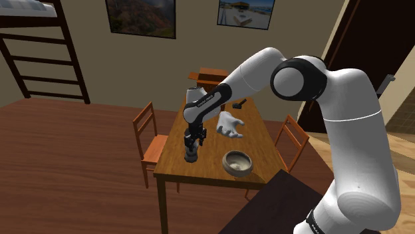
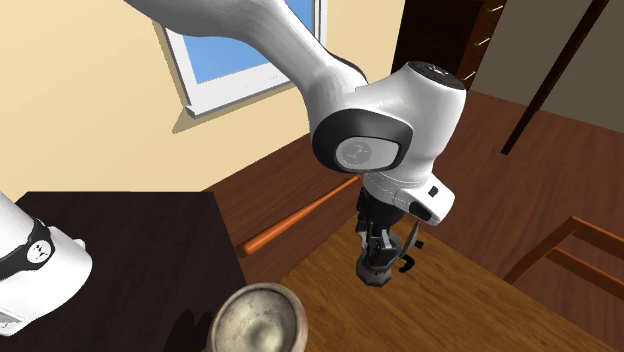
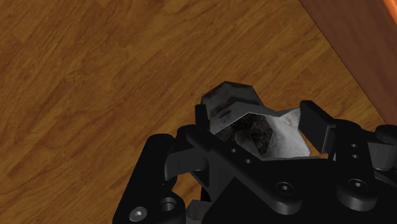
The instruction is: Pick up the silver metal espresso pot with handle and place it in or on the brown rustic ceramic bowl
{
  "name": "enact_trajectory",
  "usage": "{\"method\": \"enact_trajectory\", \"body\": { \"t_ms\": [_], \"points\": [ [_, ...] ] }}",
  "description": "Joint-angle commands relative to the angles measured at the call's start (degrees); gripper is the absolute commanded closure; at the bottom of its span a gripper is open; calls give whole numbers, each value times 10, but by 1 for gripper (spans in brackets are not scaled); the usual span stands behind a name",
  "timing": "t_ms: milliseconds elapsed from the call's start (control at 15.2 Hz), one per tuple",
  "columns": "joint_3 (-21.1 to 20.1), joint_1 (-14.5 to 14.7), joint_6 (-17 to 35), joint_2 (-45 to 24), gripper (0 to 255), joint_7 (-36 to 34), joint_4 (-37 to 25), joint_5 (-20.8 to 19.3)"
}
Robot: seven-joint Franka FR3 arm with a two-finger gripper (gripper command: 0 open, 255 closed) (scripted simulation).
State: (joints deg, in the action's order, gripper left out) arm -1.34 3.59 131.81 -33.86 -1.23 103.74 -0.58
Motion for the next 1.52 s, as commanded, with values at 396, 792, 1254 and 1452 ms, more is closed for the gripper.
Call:
{"method": "enact_trajectory", "body": {
  "t_ms": [396,792,1254,1452],
  "points": [
    [0,0,-21,21,255,0,0,0],
    [-1,-1,-55,51,255,1,-3,1],
    [-1,-1,-96,82,255,1,-14,2],
    [-1,-1,-114,94,255,1,-20,2]
  ]
}}
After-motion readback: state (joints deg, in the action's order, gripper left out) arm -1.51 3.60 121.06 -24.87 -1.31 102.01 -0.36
